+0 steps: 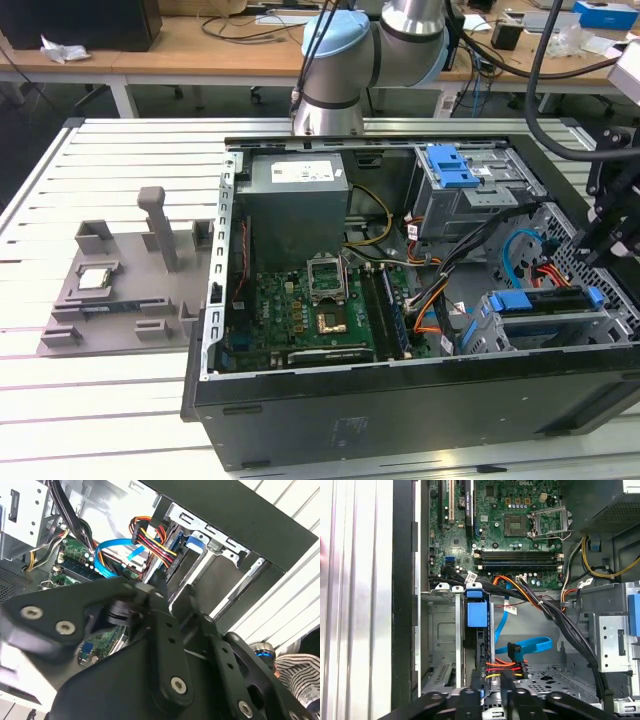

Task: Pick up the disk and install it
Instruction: 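Insert the second disk wire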

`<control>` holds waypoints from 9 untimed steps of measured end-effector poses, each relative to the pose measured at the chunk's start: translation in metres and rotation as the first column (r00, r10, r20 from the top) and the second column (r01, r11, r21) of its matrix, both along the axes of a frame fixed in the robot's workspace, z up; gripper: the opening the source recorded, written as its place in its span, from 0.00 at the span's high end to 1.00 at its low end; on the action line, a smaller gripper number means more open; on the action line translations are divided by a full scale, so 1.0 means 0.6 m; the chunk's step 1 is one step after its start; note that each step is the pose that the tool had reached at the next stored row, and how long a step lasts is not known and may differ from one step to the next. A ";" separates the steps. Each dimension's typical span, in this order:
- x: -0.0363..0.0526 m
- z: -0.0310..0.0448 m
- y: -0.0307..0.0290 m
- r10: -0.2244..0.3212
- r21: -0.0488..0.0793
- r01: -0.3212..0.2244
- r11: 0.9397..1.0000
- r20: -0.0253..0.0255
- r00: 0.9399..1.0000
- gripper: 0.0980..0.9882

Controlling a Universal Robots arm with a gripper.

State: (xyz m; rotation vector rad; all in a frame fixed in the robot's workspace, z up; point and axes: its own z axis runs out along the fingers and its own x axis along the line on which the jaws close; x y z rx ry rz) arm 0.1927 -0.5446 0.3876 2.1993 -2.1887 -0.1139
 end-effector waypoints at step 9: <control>-0.022 -0.011 0.0308 0.036 0.000 -0.036 0.999 0.000 0.999 0.64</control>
